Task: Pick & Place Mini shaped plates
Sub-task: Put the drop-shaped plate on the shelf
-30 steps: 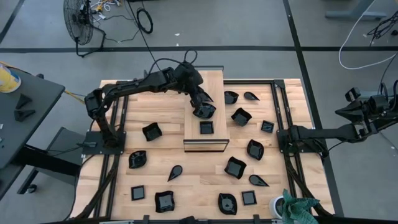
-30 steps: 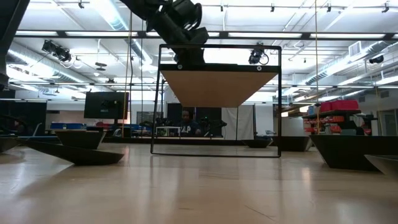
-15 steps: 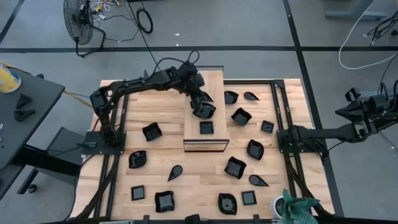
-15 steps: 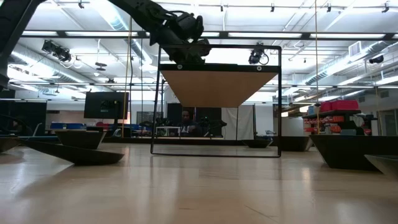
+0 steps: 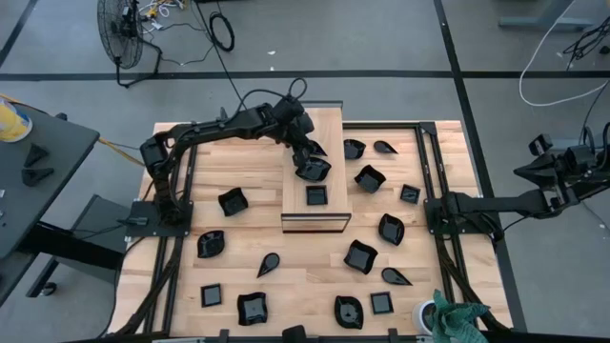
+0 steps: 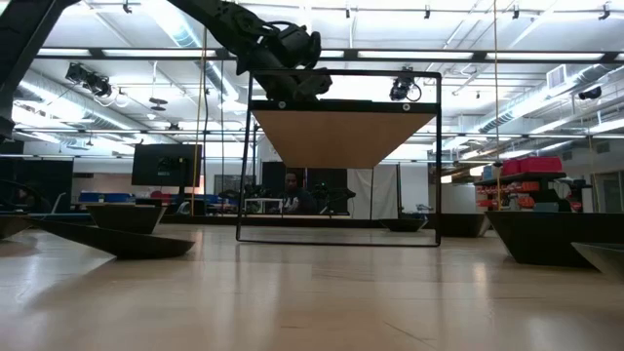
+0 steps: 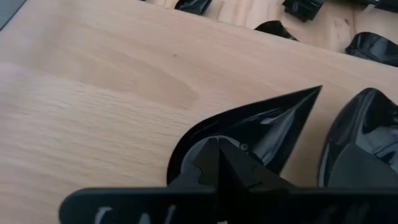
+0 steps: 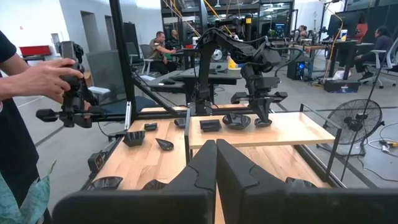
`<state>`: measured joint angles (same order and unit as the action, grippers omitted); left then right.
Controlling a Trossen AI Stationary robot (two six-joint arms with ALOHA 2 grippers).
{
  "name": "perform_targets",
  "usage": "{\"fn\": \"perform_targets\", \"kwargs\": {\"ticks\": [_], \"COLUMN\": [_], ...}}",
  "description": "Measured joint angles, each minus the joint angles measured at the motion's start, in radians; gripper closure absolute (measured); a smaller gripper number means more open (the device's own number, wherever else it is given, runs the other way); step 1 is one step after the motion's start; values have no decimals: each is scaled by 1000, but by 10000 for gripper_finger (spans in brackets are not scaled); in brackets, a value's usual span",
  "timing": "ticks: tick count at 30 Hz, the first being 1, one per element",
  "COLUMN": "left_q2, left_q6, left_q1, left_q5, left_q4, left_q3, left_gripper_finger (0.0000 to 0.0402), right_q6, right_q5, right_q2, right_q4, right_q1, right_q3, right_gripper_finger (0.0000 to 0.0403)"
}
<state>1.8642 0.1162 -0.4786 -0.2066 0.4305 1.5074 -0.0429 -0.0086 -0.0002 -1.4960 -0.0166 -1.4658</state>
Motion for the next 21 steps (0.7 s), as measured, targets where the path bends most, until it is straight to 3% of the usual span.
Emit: {"fn": "perform_targets", "kwargs": {"ticks": [21], "left_q2": [1], "left_q6": [-54], "left_q1": [-2], "left_q5": [124], "left_q4": [3], "left_q3": [0], "left_gripper_finger": [400], "right_q6": [0], "right_q5": [0], "right_q2": [0], "right_q4": [0], "right_q1": [0], "right_q3": [0], "right_gripper_finger": [392]}}
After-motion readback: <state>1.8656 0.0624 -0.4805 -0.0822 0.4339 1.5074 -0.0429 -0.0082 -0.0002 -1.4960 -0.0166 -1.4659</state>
